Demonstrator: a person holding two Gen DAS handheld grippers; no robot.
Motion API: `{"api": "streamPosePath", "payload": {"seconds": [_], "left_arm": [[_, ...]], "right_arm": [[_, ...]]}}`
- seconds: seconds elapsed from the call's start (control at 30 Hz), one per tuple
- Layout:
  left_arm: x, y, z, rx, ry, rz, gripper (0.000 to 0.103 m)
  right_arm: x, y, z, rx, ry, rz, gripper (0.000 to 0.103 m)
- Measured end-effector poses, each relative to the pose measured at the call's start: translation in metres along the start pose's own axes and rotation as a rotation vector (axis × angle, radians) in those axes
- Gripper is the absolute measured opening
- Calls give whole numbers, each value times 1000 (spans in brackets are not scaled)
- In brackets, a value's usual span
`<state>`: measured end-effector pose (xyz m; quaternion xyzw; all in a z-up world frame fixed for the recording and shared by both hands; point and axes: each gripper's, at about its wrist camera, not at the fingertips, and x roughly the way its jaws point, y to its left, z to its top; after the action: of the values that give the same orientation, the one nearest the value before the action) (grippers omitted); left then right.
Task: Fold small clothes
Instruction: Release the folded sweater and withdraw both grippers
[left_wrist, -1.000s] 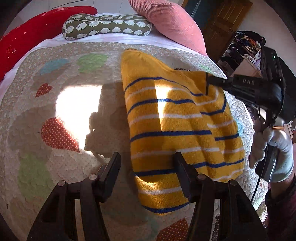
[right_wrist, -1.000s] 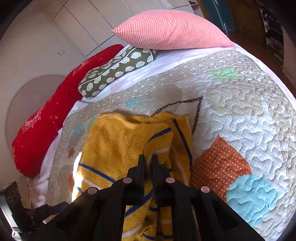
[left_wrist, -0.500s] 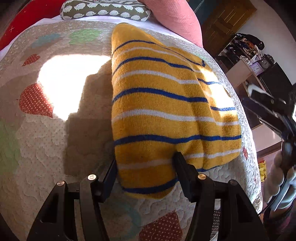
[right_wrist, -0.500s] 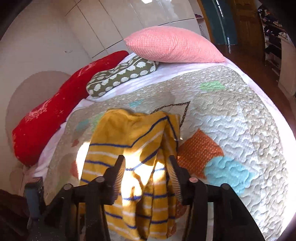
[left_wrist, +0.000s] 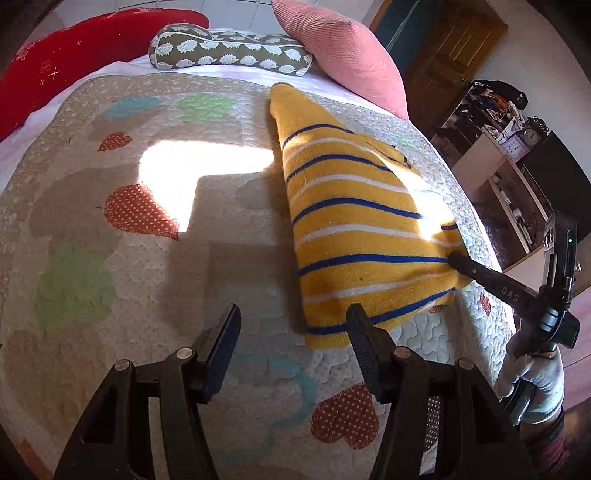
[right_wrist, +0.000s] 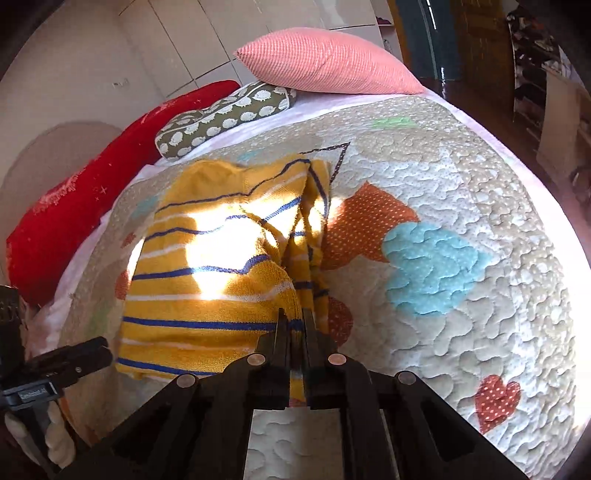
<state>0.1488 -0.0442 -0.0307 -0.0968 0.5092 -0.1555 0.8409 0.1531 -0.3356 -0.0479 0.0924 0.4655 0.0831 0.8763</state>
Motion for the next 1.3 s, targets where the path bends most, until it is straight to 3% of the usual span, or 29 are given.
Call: {"api": "streamPosePath", "payload": {"seconds": [0.1,0.2,0.23,0.27,0.3,0.37,0.47,0.6,0.7,0.77,0.87,0.93,1.0,1.13,1.3], "left_arm": [[12,-2,8,-25,33,8,49],[32,-14,13,11,99,79,43],[40,-16,10,26,123,103,42],[45,-19,6,45,129,130,43],[45,-21,1,62,115,148,43],[40,-27,-9,104,81,176,43],[32,-32,-27,163,62,207,42],[13,-18,-47,88,70,85,42],[-7,-7,-59,19,30,55,42],[-19,-2,-65,-2,6,58,42],[-33,3,-67,-8,-23,70,42],[-41,8,-67,-21,-37,73,43],[-47,14,-68,-31,-50,75,43],[-54,18,-71,-40,-82,79,44],[-57,2,-76,-19,-107,71,44]], "right_arm": [[18,5,-8,-27,36,-25,5],[21,-1,-12,-2,13,-31,8],[20,-9,-13,32,13,-25,13],[19,-18,-14,72,16,-22,31],[16,-27,-15,112,16,12,37],[2,-38,-19,183,3,68,38],[-33,-37,-27,181,-71,41,40],[-64,-26,-21,179,-163,57,41],[-67,-7,0,164,-204,121,41],[-53,8,13,157,-198,177,41],[-12,22,20,176,-115,248,42],[17,19,12,198,-53,220,42],[24,11,-2,229,-64,222,41],[-21,13,-32,210,-123,205,41],[-83,24,-78,126,-221,65,45]]}}
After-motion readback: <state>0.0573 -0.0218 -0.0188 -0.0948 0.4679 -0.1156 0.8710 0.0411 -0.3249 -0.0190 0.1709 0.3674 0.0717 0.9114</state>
